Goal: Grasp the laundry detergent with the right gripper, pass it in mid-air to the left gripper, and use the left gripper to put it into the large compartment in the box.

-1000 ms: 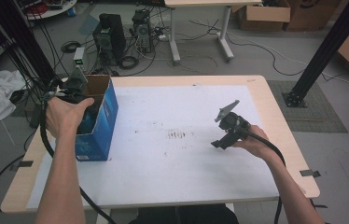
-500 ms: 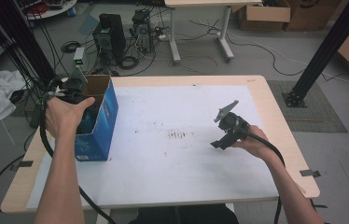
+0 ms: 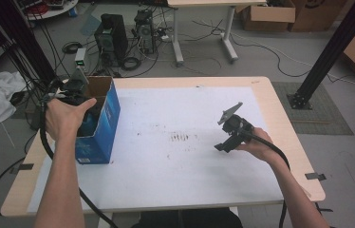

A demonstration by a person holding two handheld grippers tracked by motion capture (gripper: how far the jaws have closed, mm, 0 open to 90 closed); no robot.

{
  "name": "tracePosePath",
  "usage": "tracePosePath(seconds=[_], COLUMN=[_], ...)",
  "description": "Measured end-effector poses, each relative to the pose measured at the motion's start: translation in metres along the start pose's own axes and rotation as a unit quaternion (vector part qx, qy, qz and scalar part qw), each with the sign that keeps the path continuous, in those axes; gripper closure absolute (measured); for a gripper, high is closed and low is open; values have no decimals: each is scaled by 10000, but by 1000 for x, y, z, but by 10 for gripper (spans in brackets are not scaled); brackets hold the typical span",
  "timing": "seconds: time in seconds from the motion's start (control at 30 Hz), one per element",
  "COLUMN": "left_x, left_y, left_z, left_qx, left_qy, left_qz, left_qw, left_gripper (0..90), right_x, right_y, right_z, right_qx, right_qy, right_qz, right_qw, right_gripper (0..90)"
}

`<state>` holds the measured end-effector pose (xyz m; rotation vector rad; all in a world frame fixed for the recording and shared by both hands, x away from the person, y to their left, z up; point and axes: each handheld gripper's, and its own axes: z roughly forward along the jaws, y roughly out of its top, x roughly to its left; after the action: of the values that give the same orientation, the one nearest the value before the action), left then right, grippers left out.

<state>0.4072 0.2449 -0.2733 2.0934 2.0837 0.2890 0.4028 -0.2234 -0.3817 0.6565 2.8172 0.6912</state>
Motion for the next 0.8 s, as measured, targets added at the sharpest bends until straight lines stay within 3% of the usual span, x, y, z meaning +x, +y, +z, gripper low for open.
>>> tracePosePath(seconds=[0.8], left_x=[-4], left_y=[2], left_z=[-20], left_qx=[-173], left_qy=[92], left_qz=[90], left_qw=[9998], left_gripper=[286], right_x=[3], right_y=[2], right_z=[3], right_qx=[56], right_qy=[-1], right_qz=[-3], right_qw=[10000], right_gripper=[172])
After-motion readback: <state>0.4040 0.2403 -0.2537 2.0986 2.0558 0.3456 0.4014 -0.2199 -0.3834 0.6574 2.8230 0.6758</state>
